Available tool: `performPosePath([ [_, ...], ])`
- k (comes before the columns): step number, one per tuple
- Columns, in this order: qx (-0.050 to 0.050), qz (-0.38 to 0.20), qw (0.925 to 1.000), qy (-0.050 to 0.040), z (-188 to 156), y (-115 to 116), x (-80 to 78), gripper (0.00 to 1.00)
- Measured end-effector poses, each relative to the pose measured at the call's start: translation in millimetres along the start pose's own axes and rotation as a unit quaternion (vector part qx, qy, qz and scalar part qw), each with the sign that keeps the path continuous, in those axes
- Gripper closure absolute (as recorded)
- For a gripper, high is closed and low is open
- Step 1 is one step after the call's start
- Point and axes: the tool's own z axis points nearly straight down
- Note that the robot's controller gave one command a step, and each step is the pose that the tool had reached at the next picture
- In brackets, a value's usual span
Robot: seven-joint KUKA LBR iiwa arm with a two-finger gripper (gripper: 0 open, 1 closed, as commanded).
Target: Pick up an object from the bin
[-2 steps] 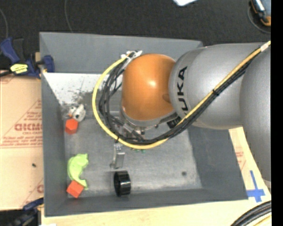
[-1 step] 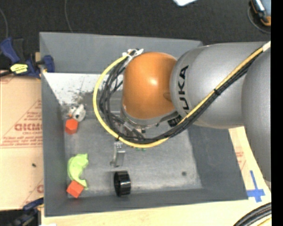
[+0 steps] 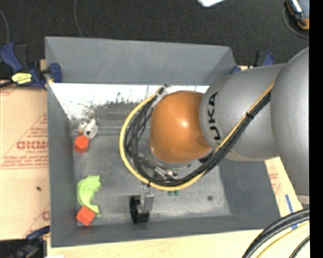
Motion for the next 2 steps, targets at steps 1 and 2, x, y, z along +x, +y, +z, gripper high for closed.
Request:
performPosePath([
  [1,0.0,-0.067,0.9977,-0.0039,8,-18,-5.9,0.0],
  [2,0.0,-0.115,0.9934,-0.0016,22,-20,17.4,0.0],
])
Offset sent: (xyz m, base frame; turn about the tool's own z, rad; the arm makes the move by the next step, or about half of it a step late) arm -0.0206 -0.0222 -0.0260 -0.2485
